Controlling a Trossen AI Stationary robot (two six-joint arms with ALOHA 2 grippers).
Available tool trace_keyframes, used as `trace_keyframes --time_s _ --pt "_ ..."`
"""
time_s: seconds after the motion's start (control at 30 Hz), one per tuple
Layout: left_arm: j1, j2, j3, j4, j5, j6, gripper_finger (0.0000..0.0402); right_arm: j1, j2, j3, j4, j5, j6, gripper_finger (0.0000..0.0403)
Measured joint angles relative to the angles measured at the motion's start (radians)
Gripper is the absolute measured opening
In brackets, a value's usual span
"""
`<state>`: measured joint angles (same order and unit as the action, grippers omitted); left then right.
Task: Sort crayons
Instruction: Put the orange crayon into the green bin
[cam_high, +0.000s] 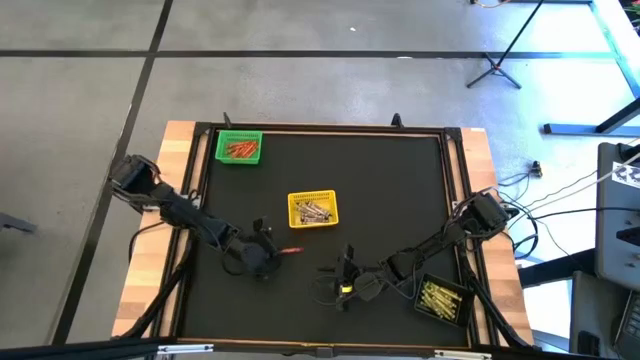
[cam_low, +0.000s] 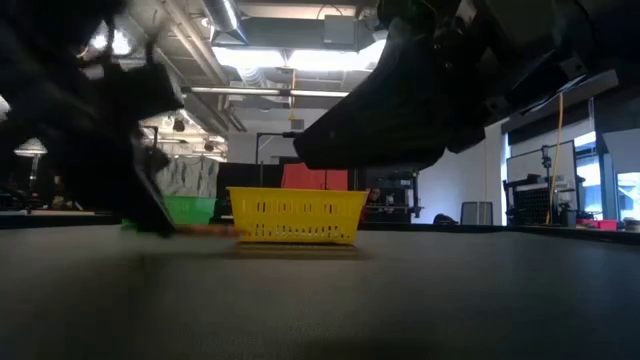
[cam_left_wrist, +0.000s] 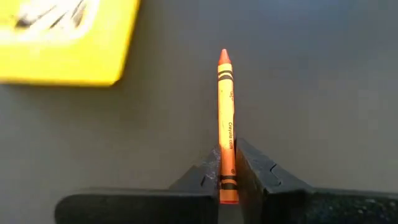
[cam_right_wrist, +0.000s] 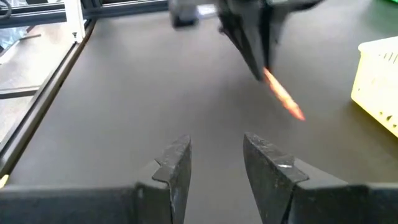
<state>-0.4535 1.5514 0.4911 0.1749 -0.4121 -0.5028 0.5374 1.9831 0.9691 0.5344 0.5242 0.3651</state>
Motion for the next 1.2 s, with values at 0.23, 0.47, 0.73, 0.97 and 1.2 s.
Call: trace_keyframes --time_s 0.23,0.47,0.73,0.97,1.2 --pt "-0.066 -0.188 0.000 -0.050 -0.007 0.048 0.0016 0.000 0.000 0.000 0.000 0.002 0.002 0.0143" --pt "-0.078 -0.427 0.000 -0.215 -0.182 0.121 0.0016 0.000 0.000 0.000 0.000 0.009 0.004 0.0143" --pt "0.000 -0.658 0.001 -0.502 -0.534 0.124 0.0016 -0.001 0.000 0.000 0.000 0.011 0.005 0.0143" --pt "0.185 -0.721 0.002 -0.674 -0.700 0.146 0.0016 -0.001 0.000 0.000 0.000 0.028 0.007 0.0143" --pt "0.457 -0.719 -0.026 -0.691 -0.687 0.220 0.0016 -0.001 0.000 0.000 0.000 0.030 0.022 0.0143"
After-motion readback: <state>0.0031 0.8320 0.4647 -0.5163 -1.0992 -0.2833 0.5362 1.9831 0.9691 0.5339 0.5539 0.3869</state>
